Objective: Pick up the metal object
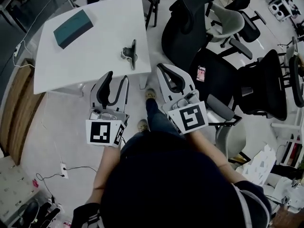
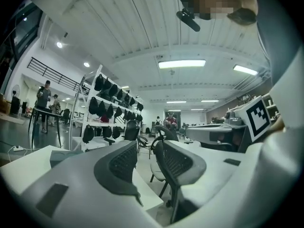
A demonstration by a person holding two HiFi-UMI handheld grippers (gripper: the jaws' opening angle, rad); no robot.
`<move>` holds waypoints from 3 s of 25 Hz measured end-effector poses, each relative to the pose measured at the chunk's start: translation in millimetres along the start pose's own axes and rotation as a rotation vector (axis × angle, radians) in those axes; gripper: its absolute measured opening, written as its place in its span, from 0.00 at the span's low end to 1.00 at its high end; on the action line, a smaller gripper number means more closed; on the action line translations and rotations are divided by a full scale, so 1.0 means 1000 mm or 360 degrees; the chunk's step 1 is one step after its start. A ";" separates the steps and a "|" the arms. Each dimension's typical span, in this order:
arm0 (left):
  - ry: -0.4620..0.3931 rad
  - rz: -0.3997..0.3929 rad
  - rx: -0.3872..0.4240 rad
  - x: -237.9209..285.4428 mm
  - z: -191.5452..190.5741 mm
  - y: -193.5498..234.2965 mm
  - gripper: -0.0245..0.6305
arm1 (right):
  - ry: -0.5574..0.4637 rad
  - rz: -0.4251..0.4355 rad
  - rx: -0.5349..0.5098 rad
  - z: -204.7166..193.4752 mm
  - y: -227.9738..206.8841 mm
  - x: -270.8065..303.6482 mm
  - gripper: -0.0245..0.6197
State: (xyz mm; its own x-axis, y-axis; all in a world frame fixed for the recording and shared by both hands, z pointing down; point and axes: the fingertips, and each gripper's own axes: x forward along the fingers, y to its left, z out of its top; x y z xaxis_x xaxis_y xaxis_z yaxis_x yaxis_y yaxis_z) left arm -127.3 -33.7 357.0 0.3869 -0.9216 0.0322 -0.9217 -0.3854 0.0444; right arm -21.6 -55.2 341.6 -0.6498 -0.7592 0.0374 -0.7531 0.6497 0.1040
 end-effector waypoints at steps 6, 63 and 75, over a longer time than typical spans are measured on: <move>0.0073 0.0024 0.0004 0.062 -0.008 0.023 0.27 | 0.0022 0.0057 0.0056 -0.013 -0.045 0.059 0.08; 0.1245 -0.0213 -0.0584 0.202 -0.265 0.120 0.32 | 0.0423 0.0106 0.0139 -0.124 -0.112 0.220 0.08; 0.1262 -0.0250 -0.1170 0.202 -0.266 0.114 0.09 | 0.0423 0.0070 0.0120 -0.124 -0.111 0.216 0.08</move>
State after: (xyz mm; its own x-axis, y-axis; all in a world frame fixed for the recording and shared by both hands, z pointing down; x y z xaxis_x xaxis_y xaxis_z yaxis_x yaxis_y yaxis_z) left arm -147.0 -250.9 633.7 0.6499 -0.4709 0.5965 -0.7202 -0.1307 0.6814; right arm -65.7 -296.4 461.5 -0.6395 -0.7074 0.3009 -0.7368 0.6757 0.0226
